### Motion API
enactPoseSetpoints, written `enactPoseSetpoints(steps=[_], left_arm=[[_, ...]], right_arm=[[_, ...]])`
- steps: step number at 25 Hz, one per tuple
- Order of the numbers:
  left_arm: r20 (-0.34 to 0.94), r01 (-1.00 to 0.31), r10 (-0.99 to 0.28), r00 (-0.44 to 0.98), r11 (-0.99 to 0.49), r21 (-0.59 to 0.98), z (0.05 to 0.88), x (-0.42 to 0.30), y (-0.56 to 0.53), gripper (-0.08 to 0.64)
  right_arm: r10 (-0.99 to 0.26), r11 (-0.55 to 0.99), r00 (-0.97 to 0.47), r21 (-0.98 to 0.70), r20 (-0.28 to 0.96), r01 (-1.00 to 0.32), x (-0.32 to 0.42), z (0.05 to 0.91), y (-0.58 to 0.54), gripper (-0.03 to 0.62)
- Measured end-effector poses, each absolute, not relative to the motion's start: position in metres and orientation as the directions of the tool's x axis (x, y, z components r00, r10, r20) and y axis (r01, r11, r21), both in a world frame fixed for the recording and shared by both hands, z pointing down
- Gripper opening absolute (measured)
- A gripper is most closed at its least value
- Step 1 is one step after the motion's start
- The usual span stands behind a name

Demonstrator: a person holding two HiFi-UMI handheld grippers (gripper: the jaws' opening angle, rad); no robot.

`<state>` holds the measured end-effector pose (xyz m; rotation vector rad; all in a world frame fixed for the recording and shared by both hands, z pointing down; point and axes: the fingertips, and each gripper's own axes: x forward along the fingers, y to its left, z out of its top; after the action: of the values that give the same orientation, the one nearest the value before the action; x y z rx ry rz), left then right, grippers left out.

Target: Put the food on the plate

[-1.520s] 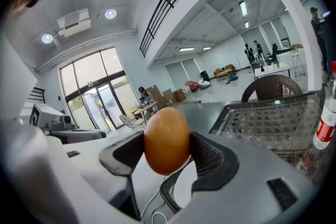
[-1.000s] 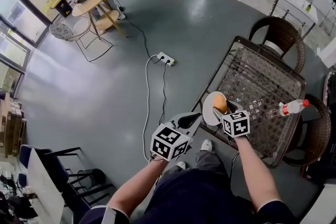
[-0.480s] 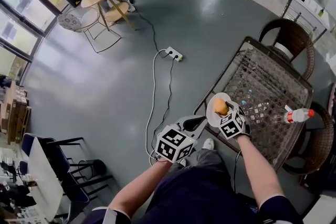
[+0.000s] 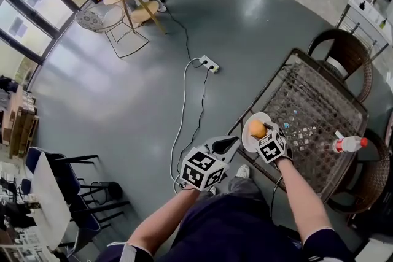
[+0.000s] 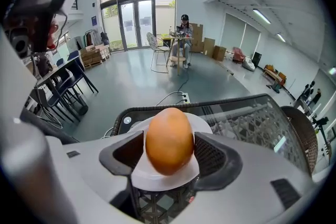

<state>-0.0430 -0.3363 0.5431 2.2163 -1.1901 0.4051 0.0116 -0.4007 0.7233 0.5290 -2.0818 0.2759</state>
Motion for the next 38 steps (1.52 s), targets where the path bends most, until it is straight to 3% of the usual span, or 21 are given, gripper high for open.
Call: enactPoseSetpoints(steps=[8,15,25,38], left_arm=[[0.522,-0.836,-0.653,0.548,-0.416,0.357,0.549,-0.031,-0.354,0.008],[0.521,-0.816,-0.628,0.578,-0.466,0.343,0.549,-0.027,-0.376,0.008],[0.419,-0.693,-0.560,0.715,-0.649,0.315,0.500,-0.008,-0.399,0.009],[0.336,-0.540,-0.442,0.832,-0.783,0.308,0.454,0.009,-0.392,0.009]], right_arm=[[-0.201,0.888,-0.535,-0.078,0.820,-0.453,0.014,0.714,-0.400,0.308],[-0.316,0.789,-0.626,-0.169,0.713,-0.591,0.030,0.672,-0.423,0.316],[-0.611,0.644,-0.650,-0.195,0.451,-0.740,0.046,0.536,-0.445,0.017],[-0.726,0.576,-0.634,-0.266,0.268,-0.773,0.050,0.447,-0.413,0.005]])
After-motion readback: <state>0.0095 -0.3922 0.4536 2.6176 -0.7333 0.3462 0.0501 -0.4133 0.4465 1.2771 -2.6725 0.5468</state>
